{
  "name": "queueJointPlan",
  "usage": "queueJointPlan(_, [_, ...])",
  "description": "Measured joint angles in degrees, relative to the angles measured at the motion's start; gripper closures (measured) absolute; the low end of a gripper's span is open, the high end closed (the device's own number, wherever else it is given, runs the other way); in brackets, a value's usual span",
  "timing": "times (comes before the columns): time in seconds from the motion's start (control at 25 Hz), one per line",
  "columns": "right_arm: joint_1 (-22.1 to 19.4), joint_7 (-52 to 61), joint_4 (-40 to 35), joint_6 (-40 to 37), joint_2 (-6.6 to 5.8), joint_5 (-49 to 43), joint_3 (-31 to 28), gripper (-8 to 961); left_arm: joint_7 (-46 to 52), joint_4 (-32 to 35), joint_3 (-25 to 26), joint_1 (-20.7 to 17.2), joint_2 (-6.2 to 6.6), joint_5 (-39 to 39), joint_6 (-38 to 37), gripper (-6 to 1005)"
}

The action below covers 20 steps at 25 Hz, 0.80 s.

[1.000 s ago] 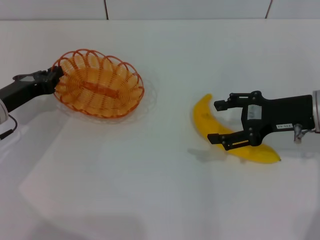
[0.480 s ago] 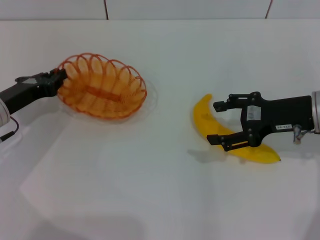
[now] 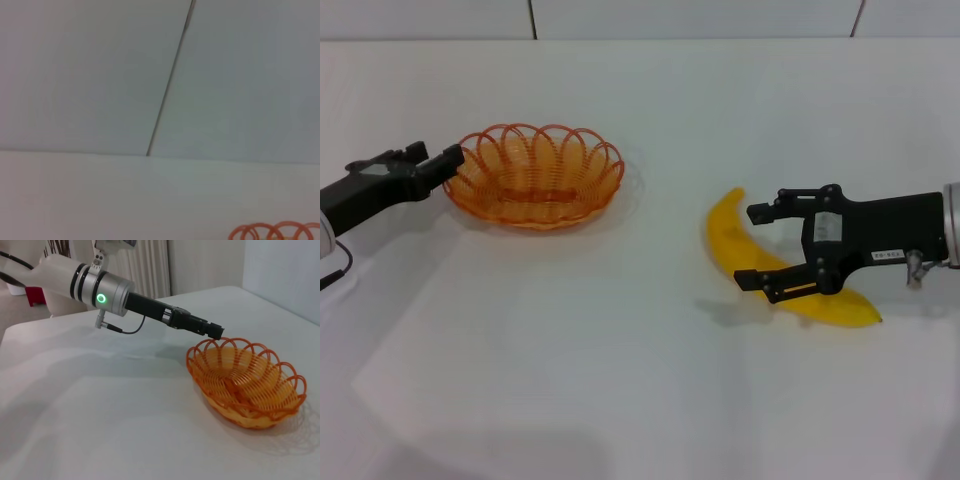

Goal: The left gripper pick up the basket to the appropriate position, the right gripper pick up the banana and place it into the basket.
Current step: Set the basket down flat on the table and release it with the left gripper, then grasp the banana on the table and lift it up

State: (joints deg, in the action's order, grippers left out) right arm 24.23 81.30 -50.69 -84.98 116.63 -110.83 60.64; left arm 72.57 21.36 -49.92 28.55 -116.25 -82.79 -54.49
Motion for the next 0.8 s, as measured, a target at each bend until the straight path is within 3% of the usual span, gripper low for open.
queueJointPlan(0.24, [-0.20,0.00,-0.01,0.07,0.00,-0.42,0.00,127,-0.21,0.50,-0.08,-0.32,0.54,-0.01,-0.12,283])
queueJointPlan(0.48, [-0.33,0.00,0.52,0.08,0.00,-0.45,-0.01,129,0.27,3.82,-0.17,-1.83,0.51,-3.74,-3.01,171])
queueJointPlan(0.6, [-0.33,0.00,0.63,0.09,0.00,-0.45,-0.14,130,0.45,7.34,-0.18,-3.50,0.08,-5.86,-4.91,176])
queueJointPlan(0.8, [-0.33,0.00,0.67,0.09,0.00,-0.44,-0.36,131,0.56,9.21,-0.15,-5.20,0.59,-6.13,-7.79,183])
